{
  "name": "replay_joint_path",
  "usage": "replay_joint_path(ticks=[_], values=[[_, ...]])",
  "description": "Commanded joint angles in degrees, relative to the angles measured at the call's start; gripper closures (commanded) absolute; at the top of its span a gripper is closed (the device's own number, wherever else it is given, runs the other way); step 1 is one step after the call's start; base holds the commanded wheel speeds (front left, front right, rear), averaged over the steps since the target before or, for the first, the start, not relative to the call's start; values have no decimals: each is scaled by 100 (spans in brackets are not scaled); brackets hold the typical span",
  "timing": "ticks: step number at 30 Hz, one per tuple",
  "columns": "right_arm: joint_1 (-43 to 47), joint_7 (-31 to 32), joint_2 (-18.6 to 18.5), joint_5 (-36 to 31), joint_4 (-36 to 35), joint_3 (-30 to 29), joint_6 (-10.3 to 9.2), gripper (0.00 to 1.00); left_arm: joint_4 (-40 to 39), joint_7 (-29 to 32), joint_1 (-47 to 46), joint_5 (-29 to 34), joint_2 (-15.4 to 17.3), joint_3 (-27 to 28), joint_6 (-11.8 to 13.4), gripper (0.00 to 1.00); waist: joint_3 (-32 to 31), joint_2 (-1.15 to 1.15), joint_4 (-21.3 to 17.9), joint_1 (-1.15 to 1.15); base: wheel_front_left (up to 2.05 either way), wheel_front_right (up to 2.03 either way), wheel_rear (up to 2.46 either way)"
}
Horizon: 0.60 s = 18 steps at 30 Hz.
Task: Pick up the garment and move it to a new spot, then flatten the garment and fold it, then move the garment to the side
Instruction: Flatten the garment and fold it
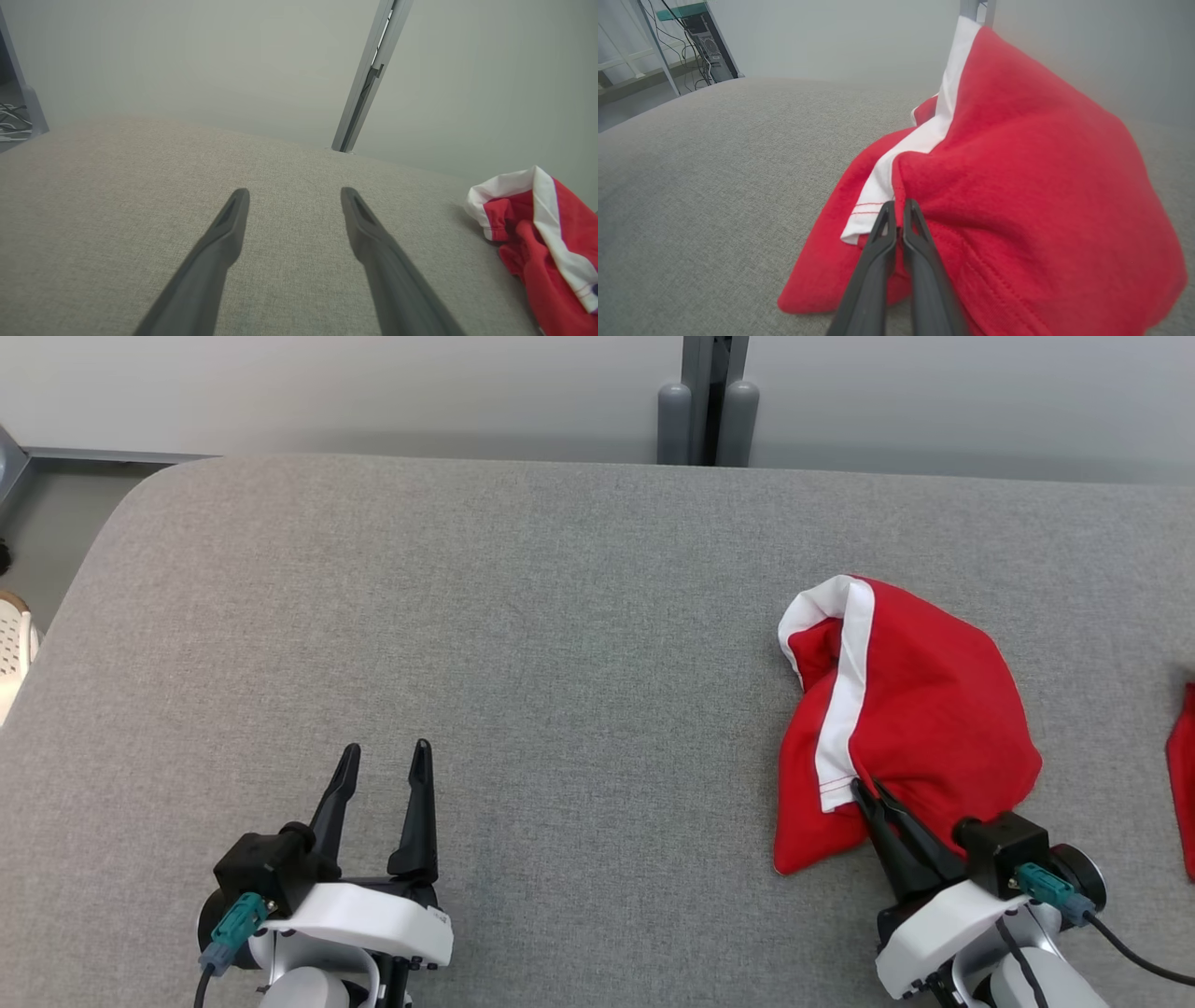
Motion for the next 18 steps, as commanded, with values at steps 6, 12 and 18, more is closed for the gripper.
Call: replay_joint_path(ticks=[6, 12, 18], values=[[-14, -28, 16, 217, -175, -115, 2, 100, 41, -19, -17, -51, 20, -21, 29, 0, -103, 0, -55, 0, 0, 0, 0], [-460, -21, -165, 382, -429, 323, 2, 100, 93, -19, 26, -103, 21, -98, 18, 0, -294, 0, -52, 0, 0, 0, 0], [-1380, 255, -278, 657, -774, 1133, 2, 100, 125, -19, 119, -210, 21, -224, 44, 0, -522, 0, 90, 0, 0, 0, 0]])
